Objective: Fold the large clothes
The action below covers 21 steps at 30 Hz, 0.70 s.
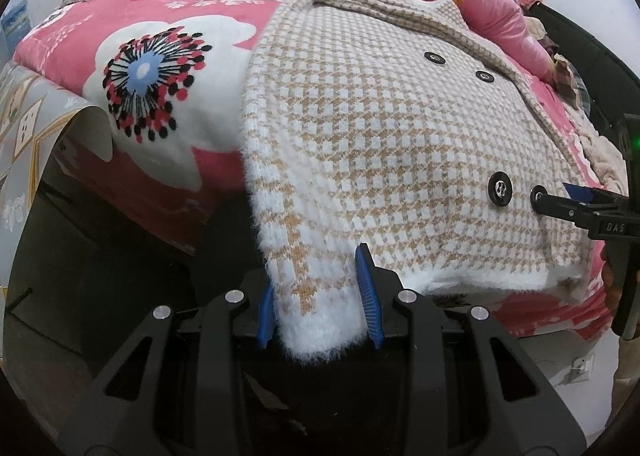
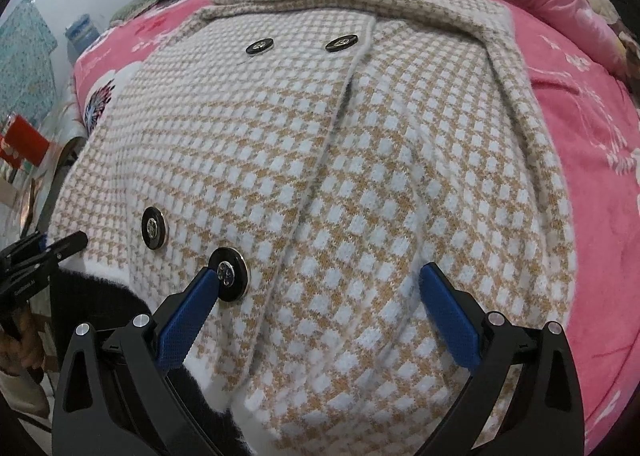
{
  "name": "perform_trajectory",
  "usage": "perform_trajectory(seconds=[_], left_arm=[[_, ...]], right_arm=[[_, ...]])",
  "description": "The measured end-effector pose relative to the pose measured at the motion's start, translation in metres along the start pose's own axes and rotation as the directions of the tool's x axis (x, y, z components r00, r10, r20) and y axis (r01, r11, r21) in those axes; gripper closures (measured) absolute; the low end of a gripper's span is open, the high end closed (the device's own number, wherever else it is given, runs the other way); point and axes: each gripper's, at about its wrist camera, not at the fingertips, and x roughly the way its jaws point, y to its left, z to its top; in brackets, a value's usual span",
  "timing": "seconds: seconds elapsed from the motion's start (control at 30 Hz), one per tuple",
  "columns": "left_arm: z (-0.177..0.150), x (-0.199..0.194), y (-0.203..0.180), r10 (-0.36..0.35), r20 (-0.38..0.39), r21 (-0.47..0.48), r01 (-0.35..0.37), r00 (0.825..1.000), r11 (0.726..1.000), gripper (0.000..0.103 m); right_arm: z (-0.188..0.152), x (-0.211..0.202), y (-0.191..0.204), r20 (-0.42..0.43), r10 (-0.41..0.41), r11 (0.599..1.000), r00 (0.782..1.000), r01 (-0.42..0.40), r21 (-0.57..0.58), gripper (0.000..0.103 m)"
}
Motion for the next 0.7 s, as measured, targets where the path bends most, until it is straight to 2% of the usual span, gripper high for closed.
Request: perform_trajectory(seconds=[0.7], left_arm=[[0.0001, 0.0009, -0.0035, 0.029, -0.006, 0.013, -0.029, 1.0, 0.999, 0.069]], right_arm=[[-0.006, 0.0009, -0.0047, 0.016, 0.019, 1.0, 1.0, -0.019, -0.001, 0.006]])
